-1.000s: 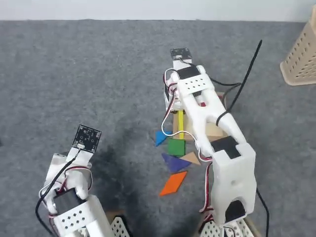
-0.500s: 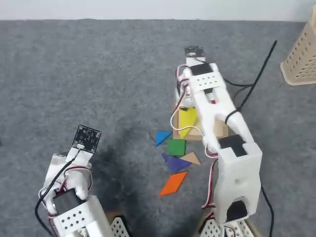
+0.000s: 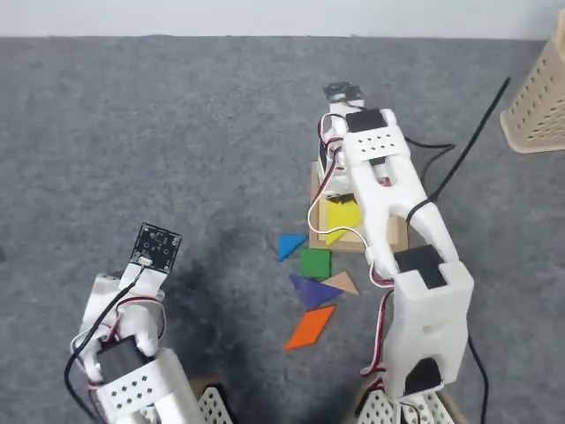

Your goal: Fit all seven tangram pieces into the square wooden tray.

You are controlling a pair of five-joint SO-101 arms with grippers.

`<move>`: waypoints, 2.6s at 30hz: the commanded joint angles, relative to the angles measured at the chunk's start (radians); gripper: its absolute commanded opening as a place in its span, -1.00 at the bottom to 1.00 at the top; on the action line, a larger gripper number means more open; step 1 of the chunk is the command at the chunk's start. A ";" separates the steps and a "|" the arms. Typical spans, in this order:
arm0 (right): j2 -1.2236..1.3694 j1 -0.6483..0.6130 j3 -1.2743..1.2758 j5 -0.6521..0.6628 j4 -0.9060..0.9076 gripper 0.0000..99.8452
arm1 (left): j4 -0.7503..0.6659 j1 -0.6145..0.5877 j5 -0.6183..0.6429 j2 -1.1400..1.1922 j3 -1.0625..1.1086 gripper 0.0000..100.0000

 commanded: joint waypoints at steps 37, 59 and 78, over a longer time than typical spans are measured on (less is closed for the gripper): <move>-0.295 -0.251 0.236 0.146 -0.064 -0.99 | 0.003 0.000 -0.015 0.006 -0.004 -0.98; -0.644 -0.366 0.836 0.338 -0.317 -0.71 | 0.003 0.000 -0.015 0.006 -0.004 -0.98; -0.654 -0.357 0.882 0.385 -0.286 -0.72 | 0.003 0.000 -0.015 0.006 -0.004 -0.98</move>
